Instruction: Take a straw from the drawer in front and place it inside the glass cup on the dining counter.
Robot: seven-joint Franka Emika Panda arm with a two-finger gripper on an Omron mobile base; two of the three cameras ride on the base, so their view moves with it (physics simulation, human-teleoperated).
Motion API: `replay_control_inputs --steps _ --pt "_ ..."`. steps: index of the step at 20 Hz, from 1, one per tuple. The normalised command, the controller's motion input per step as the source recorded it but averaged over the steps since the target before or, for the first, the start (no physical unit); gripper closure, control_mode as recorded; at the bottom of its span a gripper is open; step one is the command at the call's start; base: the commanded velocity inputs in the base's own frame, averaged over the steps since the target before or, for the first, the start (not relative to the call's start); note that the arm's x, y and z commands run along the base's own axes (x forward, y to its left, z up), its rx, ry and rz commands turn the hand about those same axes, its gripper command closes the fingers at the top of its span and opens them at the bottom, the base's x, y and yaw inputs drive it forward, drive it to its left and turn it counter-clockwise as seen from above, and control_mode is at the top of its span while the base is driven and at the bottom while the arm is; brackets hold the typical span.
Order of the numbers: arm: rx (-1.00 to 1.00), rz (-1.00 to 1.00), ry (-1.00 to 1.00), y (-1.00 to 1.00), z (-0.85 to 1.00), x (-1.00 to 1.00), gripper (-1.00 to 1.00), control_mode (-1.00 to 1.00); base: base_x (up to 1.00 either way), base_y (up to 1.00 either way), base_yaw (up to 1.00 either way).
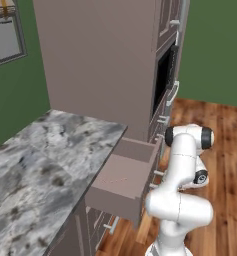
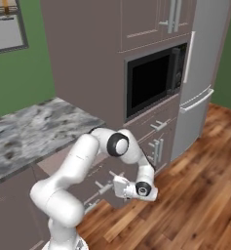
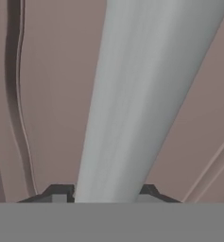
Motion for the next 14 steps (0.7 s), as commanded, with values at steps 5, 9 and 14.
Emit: replay_control_inputs --steps 5,9,14 --pt "0.0 -0.01 0.0 -1.0 -0.07 -0.29 1.0 -1.0 0.0 0.0 0.0" --pt "0.0 -0.04 0.03 -1.0 -0.11 -0.34 1.0 -1.0 0.0 0.0 0.0" --pt "0.0 -0.05 0.04 -1.0 -0.13 -0.26 1.0 -1.0 0.0 0.0 0.0"
